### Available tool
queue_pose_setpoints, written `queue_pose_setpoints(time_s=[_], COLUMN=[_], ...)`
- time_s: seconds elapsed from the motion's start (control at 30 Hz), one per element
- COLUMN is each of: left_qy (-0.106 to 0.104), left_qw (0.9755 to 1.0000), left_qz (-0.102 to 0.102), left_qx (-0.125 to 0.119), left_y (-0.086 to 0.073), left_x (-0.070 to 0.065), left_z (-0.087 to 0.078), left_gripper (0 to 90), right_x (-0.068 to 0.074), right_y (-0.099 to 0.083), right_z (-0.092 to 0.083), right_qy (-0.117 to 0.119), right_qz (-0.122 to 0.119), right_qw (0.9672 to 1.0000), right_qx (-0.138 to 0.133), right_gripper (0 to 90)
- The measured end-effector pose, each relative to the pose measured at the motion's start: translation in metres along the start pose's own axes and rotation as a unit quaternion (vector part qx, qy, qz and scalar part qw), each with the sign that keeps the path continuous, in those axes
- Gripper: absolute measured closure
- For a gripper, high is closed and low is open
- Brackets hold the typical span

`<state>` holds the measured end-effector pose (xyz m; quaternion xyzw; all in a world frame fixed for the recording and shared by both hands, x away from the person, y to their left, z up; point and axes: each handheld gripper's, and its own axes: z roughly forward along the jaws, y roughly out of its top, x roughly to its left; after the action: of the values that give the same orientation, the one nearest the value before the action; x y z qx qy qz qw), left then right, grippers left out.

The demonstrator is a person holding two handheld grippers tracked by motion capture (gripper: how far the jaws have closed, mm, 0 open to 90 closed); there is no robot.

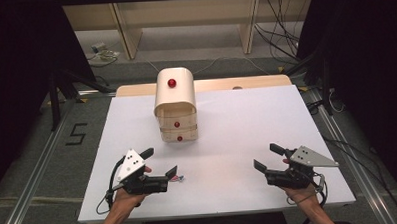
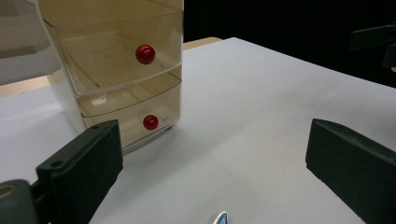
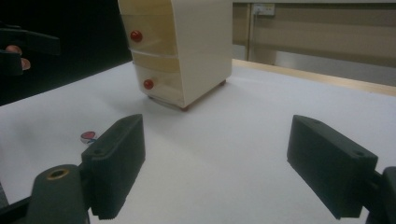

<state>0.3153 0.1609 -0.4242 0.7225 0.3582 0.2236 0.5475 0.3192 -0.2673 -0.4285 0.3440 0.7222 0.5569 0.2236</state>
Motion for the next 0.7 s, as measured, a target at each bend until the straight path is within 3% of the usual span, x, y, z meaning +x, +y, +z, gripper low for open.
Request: queue_pose_setpoints(time_s=[0.7], left_qy=[0.006], left_qw=[1.0000], left_qz=[-0.001], left_qx=[-0.007], left_y=[0.0006], left_x=[-0.0009], left_z=[0.0015], left_gripper=[3.3], right_x=[0.0006], right_y=[0.0001], right_z=[-0.0008], right_qy=[-0.015], right_qz=[-0.001], right_qw=[0.9999], right_qx=[-0.006], right_gripper=[21.1])
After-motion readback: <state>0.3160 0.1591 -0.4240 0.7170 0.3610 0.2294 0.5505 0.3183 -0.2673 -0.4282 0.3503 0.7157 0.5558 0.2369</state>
